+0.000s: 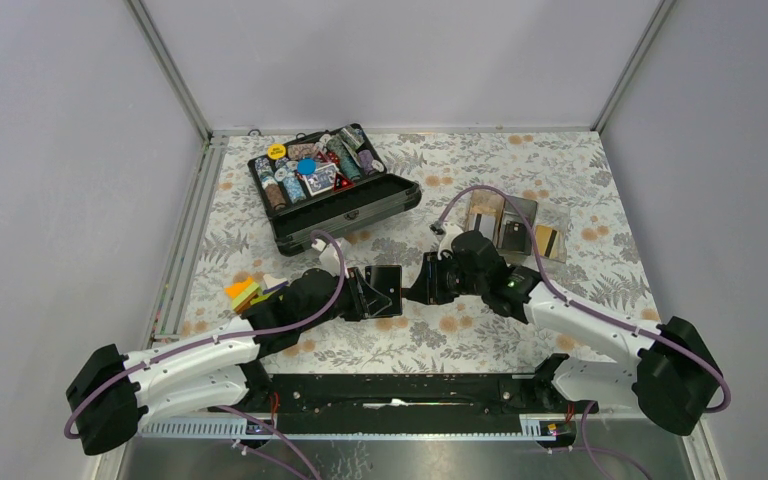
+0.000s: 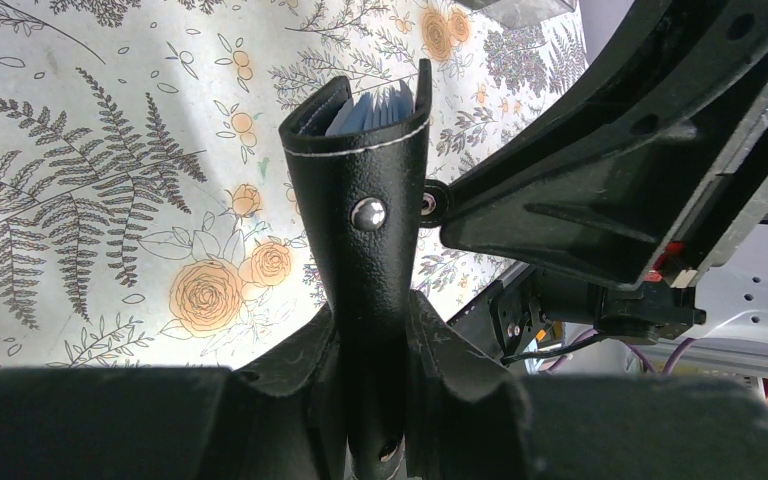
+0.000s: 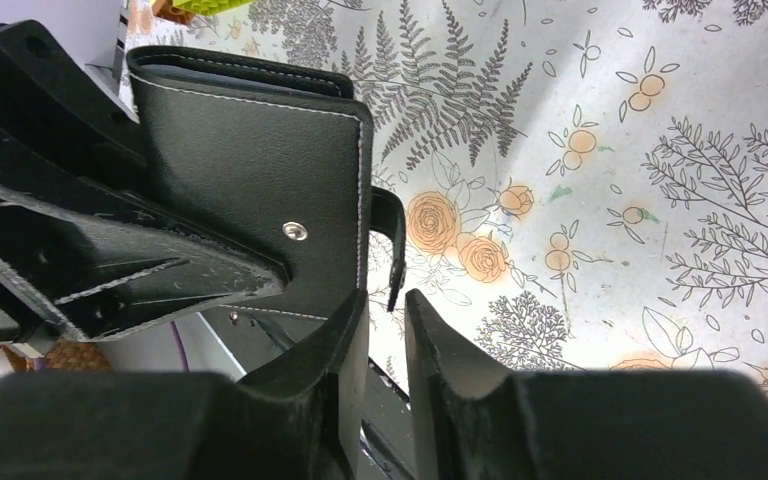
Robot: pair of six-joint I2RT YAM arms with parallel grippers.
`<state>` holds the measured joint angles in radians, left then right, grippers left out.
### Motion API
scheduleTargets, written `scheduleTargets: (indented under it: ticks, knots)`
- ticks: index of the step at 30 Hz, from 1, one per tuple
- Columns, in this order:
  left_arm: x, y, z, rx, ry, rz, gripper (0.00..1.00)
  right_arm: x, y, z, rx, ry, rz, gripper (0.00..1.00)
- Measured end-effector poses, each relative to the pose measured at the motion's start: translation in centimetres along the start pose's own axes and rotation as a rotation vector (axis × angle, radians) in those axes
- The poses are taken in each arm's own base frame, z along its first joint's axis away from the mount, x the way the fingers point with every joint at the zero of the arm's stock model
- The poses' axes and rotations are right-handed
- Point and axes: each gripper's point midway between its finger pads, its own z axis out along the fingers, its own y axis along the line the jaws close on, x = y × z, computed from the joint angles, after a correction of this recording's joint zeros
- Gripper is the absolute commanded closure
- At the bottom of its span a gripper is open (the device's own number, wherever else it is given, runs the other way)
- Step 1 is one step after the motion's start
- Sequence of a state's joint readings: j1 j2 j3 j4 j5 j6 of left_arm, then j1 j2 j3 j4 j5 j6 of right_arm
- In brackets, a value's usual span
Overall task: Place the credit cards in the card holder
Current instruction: Close the card holder at the center of the board.
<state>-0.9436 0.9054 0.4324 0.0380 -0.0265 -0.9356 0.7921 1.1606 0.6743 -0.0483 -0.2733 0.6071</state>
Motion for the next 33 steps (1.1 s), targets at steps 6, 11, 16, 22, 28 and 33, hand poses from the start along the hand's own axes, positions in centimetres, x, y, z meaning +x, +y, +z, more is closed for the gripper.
scheduleTargets:
  ticks: [6, 11, 16, 22, 28, 33]
  knots:
    - [0.0, 0.0, 0.0, 0.000, 0.000, 0.000, 1.00, 0.4, -0.5, 0.5, 0.016, 0.018, 0.006, 0.79]
    - [0.0, 0.0, 0.0, 0.000, 0.000, 0.000, 1.00, 0.3, -0.5, 0.6, 0.016, 0.014, 0.006, 0.87]
    - [0.0, 0.0, 0.0, 0.000, 0.001, 0.000, 1.00, 0.4, -0.7, 0.8, 0.023, 0.018, 0.002, 1.00]
    - [0.0, 0.6, 0.0, -0.041, 0.006, 0.002, 1.00, 0.3, -0.7, 0.6, 0.016, 0.016, -0.029, 1.00]
    - [-0.1, 0.4, 0.2, -0.085, 0.006, 0.038, 1.00, 0.0, 0.6, -0.2, -0.048, 0.006, -0.082, 1.00]
    - [0.1, -0.5, 0.4, -0.081, 0.013, 0.078, 1.00, 0.0, 1.8, -0.3, -0.112, 0.012, -0.116, 1.00]
